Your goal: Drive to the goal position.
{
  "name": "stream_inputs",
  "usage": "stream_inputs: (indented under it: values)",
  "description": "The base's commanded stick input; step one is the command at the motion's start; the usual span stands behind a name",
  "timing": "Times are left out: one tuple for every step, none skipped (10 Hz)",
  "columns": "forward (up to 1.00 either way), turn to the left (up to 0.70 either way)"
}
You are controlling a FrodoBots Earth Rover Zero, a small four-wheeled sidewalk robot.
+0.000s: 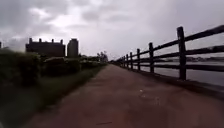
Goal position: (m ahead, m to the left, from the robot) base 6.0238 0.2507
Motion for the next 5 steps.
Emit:
stream_inputs:
  values:
    - [1.0,0.0]
    - [1.0,0.0]
    - [1.0,0.0]
    - [1.0,0.0]
    - [1.0,0.0]
